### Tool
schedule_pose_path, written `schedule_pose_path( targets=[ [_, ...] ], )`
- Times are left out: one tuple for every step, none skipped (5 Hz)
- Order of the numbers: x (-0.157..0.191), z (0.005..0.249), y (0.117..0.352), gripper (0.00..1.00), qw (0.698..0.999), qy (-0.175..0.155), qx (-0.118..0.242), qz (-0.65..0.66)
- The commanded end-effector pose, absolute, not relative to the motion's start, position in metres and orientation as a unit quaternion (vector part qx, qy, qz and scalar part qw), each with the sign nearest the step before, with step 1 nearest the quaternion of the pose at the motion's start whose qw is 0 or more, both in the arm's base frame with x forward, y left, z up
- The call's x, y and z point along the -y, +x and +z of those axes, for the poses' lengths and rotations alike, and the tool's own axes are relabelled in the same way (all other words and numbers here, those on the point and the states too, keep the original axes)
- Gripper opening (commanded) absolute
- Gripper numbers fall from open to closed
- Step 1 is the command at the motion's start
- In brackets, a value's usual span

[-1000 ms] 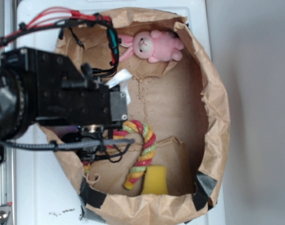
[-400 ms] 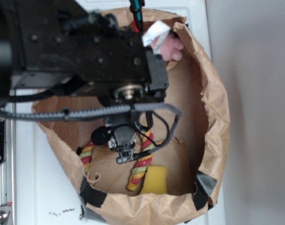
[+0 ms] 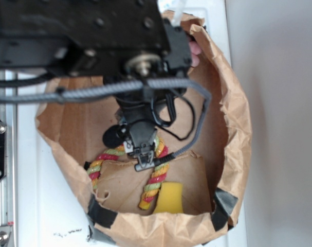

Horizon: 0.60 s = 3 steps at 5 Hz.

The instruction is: Grab the rock.

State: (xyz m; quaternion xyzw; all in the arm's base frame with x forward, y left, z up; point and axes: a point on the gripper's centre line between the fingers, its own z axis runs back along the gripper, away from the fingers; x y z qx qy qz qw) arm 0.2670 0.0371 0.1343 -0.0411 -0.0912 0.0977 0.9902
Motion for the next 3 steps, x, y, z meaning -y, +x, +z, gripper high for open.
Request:
schedule_pose_path(
  targets=[
    [-0.0493,0.1738,0.2790,0.00,0.982,-0.050,0.149,0.101],
    [-0.0479,0.1722,0.2808,0.00,0.982,-0.038,0.151,0.104],
    [-0.0459,0.1704,0.2792,0.00,0.982,-0.027,0.154,0.101]
  ],
)
